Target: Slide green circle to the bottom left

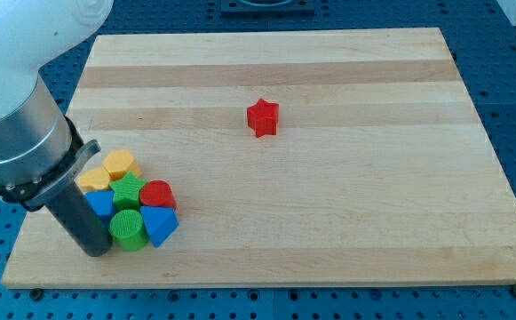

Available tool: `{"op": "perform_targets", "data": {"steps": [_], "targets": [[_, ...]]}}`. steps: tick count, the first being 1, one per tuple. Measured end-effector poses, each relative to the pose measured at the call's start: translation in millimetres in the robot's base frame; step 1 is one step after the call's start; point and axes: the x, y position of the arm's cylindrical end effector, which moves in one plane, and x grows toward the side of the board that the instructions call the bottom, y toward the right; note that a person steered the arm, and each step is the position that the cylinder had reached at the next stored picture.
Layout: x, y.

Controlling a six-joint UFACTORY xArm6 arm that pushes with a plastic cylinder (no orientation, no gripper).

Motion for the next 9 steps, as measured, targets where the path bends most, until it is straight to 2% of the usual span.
{"op": "perform_targets", "data": {"steps": [2,6,8,9], "targets": [[-15.1,38.6],[-21.1,180.7],[-60.9,204.4],[-61.4,241.0]]}}
